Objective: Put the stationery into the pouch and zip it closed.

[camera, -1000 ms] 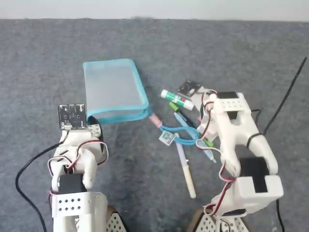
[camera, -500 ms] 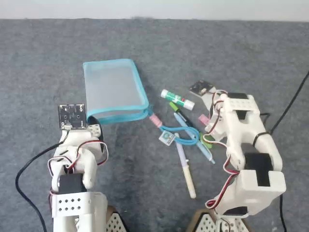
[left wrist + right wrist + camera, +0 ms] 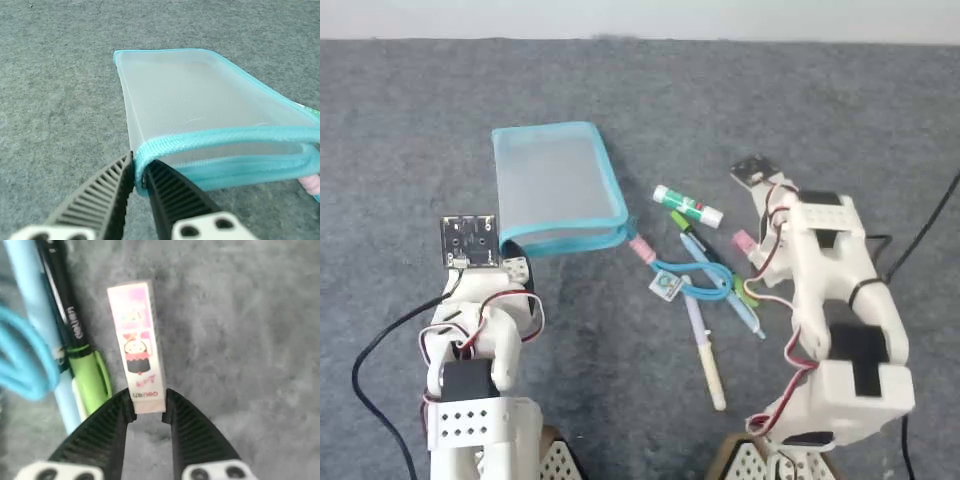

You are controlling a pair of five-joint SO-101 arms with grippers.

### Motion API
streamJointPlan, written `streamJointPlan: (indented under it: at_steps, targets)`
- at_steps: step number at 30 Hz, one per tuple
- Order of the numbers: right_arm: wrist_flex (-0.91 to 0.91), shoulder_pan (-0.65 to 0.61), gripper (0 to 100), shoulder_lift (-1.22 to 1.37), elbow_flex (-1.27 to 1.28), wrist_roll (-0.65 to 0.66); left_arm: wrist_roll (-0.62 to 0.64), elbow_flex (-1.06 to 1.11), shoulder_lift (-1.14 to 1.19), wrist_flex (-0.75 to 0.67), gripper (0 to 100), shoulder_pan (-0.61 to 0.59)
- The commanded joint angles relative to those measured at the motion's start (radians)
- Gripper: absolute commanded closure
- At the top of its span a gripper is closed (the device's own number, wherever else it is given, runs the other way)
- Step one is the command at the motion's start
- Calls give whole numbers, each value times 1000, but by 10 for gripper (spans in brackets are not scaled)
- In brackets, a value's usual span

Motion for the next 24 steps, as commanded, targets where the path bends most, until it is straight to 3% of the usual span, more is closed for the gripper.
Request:
streamJointPlan:
  at_steps: [1,8,11,18,24]
  targets:
    - [107,-18,991,-182,-20,-60,9,-10,-20,-35,987,-3]
    - [231,-53,991,-414,-21,-144,9,-10,-20,-35,987,2]
    - [298,-183,991,-539,-21,-146,9,-10,-20,-35,987,3]
    - [372,-622,991,-710,-34,-215,9,-10,-20,-35,987,6]
    - [335,-661,991,-498,-126,-224,-31,-10,-20,-31,987,91]
